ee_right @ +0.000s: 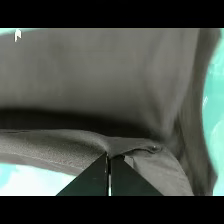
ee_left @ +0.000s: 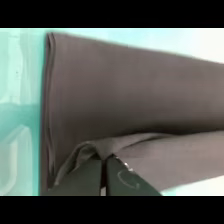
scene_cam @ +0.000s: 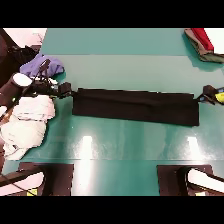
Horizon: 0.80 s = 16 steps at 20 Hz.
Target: Fold the shirts.
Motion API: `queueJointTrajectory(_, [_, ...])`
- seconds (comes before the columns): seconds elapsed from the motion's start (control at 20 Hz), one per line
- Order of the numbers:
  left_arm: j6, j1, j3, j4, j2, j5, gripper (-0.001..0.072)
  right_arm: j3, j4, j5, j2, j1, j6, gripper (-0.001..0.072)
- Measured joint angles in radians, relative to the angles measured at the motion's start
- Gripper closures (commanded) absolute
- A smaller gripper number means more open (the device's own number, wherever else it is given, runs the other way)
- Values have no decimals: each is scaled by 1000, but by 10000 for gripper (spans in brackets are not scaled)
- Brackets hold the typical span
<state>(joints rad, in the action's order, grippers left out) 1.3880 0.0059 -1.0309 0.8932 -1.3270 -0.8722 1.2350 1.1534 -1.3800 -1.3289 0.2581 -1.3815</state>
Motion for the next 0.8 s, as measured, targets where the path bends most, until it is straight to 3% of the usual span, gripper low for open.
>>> queueJointTrajectory(0.1, [-3, 0, -35, -8, -62, 30, 681, 60, -1, 17, -81, -29, -3, 694])
queueJointTrajectory(0.15, [-5, 0, -45, -14, -85, 45, 605, 87, -2, 23, -117, -40, -4, 677])
queueJointTrajectory(0.2, [-6, 0, -54, -24, -104, 66, 289, 116, -6, 26, -156, -50, -10, 493])
queueJointTrajectory(0.25, [-6, 0, -60, -38, -116, 85, 73, 143, -20, 32, -190, -58, -14, 228])
queueJointTrajectory(0.3, [-5, 2, -65, -57, -126, 103, 90, 172, -41, 37, -224, -62, -16, 143])
queueJointTrajectory(0.45, [-4, 1, -106, -114, -142, 104, 92, 255, -144, 27, -294, -54, -16, 149])
queueJointTrajectory(0.5, [-6, 1, -128, -124, -144, 82, 137, 273, -162, 9, -303, -44, -3, 151])
queueJointTrajectory(0.55, [-14, 1, -150, -134, -146, 53, 428, 283, -179, -14, -304, -31, 13, 151])
queueJointTrajectory(0.6, [-25, 1, -170, -141, -147, 18, 650, 283, -193, -37, -300, -13, 35, 151])
queueJointTrajectory(0.65, [-38, 0, -185, -144, -149, -19, 682, 273, -198, -57, -290, 8, 54, 151])
queueJointTrajectory(0.8, [-79, -23, -209, -151, -150, -105, 682, 192, -204, -80, -245, 93, 95, 141])
